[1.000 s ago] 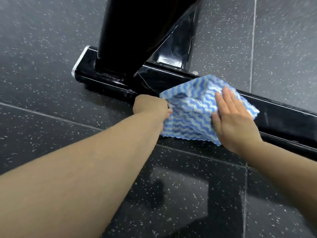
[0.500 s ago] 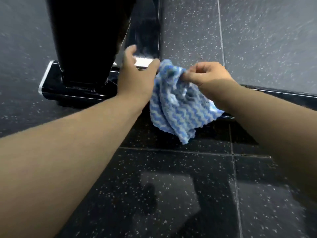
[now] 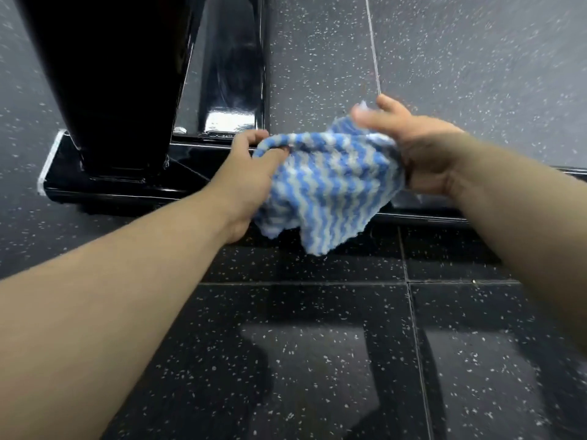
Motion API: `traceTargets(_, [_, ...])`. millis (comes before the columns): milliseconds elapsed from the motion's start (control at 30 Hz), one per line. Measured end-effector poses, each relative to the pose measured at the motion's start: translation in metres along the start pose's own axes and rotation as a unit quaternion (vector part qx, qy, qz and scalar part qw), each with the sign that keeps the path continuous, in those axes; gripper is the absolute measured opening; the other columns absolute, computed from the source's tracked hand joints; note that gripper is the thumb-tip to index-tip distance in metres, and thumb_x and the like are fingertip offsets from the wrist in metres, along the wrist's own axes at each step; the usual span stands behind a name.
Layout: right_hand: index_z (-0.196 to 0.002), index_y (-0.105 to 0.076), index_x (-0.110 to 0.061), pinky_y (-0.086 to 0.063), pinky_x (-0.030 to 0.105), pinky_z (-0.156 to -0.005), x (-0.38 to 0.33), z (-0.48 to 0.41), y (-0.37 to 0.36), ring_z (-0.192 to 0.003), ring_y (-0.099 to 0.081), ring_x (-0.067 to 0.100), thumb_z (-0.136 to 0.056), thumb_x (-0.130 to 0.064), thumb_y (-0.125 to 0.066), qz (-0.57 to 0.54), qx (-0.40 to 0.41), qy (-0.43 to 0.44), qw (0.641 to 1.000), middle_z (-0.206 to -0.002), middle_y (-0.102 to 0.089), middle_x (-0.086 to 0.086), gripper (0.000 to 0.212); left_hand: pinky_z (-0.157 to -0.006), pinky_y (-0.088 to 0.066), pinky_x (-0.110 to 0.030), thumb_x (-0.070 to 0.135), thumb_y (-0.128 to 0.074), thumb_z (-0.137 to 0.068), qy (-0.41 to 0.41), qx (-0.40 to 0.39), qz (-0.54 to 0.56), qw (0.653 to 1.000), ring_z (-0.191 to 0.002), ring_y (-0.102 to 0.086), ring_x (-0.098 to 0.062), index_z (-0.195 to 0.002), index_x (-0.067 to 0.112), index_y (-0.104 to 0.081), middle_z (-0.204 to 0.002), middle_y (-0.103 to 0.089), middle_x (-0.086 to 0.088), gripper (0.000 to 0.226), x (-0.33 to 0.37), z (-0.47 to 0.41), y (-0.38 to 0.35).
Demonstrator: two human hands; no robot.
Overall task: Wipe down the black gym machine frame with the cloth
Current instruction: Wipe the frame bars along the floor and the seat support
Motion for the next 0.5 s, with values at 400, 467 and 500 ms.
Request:
traceTargets(400, [-0.122,-0.054,-0.042,-0.050,0.025,-0.091,0.045,0.010,-0.039,-0.102,-0.065,0.008,-0.069,-0.012,-0.079,0.294,-0.074,0.136,0.943,-0.116,-0.067,-0.006,0.065,-0.071,-0.051,-0.033,0.034,-0.058,-0.092,0.086,-0.108,-0.136,0.981,-0.072,-0.067,-0.022,-0.080,0.011,-0.066,-0.080,-0.071,-0.006,0.027,0.028,0.006,-0.013])
traceTargets(467, [-0.109,-0.065,-0.024,-0.047,0.024,-0.079,0.048,-0.002,-0.029,-0.087,-0.064,0.016,-0.076,-0.010,-0.071,0.356,0.031,0.174,0.918,-0.095,-0.070,0.000,0.036,-0.068,-0.043,-0.028,0.031,-0.049,-0.094,0.107,-0.120,-0.042,0.986,-0.067,-0.054,-0.016,-0.074,0.019,-0.058,-0.071,-0.061,0.000,0.024,0.026,0.008,-0.020])
traceTargets(500, [-0.101,-0.068,-0.016,-0.044,0.026,-0.075,0.044,-0.006,-0.018,-0.086,-0.062,0.022,-0.080,-0.008,-0.064,0.412,0.128,0.185,0.883,-0.090,-0.069,0.006,0.023,-0.070,-0.041,-0.027,0.032,-0.049,-0.093,0.087,-0.087,-0.053,0.991,-0.070,-0.052,-0.013,-0.076,0.021,-0.059,-0.075,-0.060,0.003,0.022,0.023,0.005,-0.017])
Point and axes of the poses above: each hand's wrist, its own z-axis away from the middle knuckle, its own y-axis out of the back of the hand, x = y × z, the point moved 1 cm from there along -z, towards the middle knuckle
